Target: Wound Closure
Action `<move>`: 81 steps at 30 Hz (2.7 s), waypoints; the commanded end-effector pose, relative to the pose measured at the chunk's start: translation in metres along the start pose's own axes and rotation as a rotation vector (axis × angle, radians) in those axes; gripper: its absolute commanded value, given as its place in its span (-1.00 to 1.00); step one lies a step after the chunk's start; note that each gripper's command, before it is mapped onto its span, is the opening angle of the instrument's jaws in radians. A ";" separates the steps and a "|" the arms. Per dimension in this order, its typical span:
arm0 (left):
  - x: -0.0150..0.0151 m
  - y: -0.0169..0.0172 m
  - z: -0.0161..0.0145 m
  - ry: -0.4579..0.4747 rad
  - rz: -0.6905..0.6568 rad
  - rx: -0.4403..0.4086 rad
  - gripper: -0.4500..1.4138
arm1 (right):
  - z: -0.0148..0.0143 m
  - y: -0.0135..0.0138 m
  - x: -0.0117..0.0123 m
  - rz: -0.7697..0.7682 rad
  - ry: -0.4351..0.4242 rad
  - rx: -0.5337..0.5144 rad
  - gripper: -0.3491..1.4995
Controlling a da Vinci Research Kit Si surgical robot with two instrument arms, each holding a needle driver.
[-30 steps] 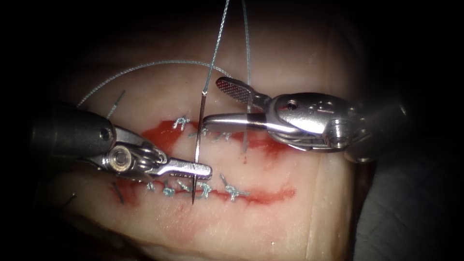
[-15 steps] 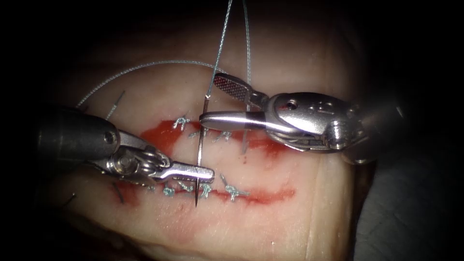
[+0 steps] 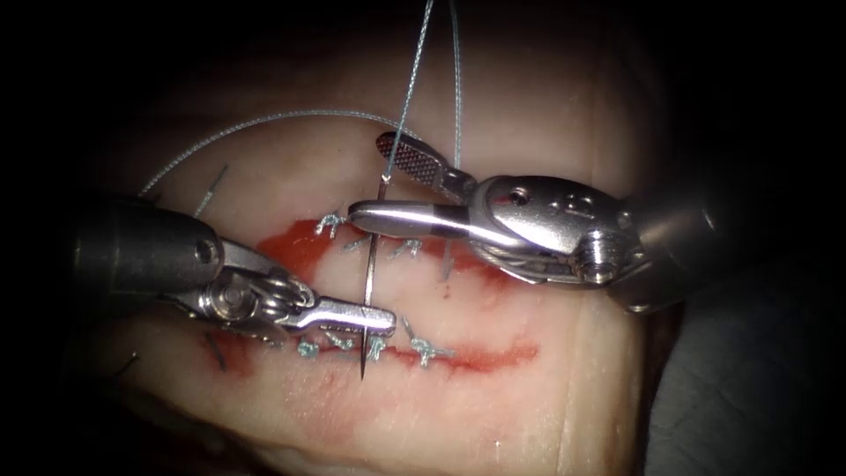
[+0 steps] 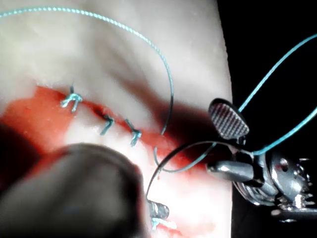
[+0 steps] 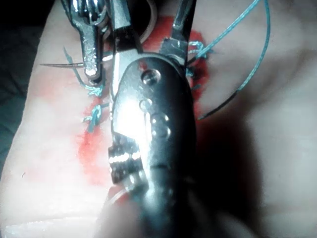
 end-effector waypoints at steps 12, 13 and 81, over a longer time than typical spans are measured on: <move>-0.0003 0.0003 0.0005 0.008 0.002 0.000 -1.00 | 0.0008 0.0000 0.0010 0.111 0.032 -0.018 -0.87; -0.0003 0.0003 0.0005 0.008 0.002 0.000 -1.00 | 0.0008 0.0000 0.0011 0.110 0.043 -0.019 -1.00; -0.0106 0.0002 0.0047 0.684 1.269 -0.335 -1.00 | -0.0064 -0.0042 -0.0028 -0.480 0.114 0.324 -1.00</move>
